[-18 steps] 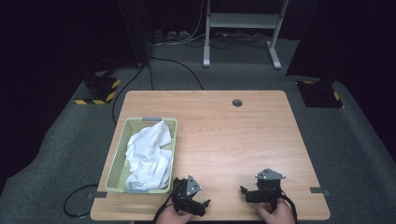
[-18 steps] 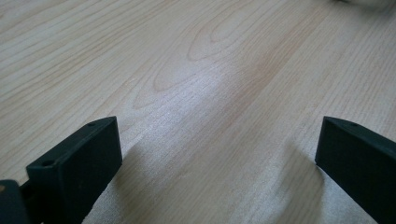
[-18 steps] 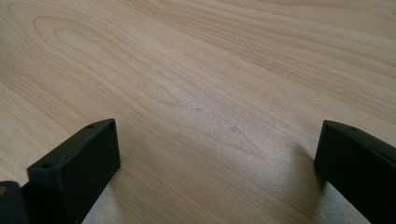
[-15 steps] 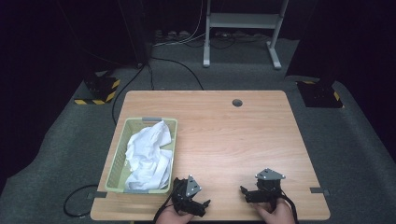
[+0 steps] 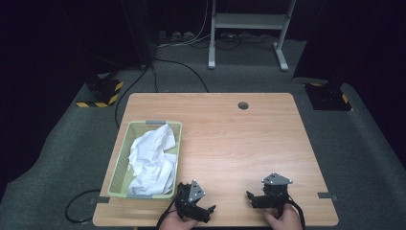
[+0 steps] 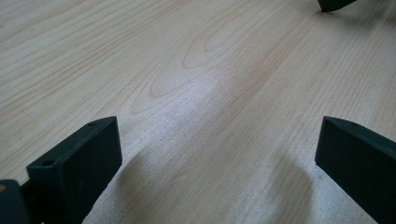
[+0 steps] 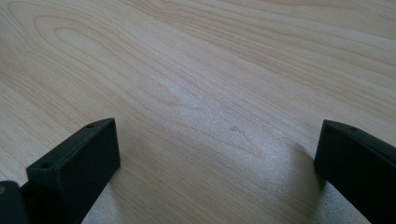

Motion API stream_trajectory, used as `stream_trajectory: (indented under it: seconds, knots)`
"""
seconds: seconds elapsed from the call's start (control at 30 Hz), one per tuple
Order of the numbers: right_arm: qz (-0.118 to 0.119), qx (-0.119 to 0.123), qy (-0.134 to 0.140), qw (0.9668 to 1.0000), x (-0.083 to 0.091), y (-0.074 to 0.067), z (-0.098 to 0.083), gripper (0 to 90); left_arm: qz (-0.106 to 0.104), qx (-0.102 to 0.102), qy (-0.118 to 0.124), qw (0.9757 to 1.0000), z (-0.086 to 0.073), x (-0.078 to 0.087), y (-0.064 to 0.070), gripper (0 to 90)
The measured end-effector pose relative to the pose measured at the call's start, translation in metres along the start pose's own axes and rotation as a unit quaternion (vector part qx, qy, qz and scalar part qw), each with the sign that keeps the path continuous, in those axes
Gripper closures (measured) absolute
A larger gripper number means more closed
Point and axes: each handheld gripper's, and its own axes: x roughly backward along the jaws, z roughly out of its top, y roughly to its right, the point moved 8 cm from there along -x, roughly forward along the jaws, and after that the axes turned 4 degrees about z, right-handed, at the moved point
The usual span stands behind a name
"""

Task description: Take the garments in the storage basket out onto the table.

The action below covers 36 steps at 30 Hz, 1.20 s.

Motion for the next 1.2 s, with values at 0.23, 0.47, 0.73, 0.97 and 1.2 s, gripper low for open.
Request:
stream_trajectory:
  seconds: [0.23,0.47,0.73,0.97,1.2]
  knots:
    - [0.0,0.0,0.0,1.0,0.0,0.0,0.0,0.0,-0.001,-0.014,0.017,0.9998,0.003,0.002,0.001,1.4]
    - [0.0,0.0,0.0,1.0,0.0,0.0,0.0,0.0,-0.013,-0.018,0.032,0.9992,0.005,0.006,0.003,1.4]
    - [0.0,0.0,0.0,1.0,0.0,0.0,0.0,0.0,-0.034,-0.021,0.054,0.9978,0.008,0.018,0.008,1.5]
    - [0.0,0.0,0.0,1.0,0.0,0.0,0.0,0.0,-0.041,-0.031,0.054,0.9972,0.012,0.025,0.015,1.5]
    - [0.0,0.0,0.0,1.0,0.0,0.0,0.0,0.0,-0.044,-0.032,0.058,0.9968,0.016,0.032,0.017,1.5]
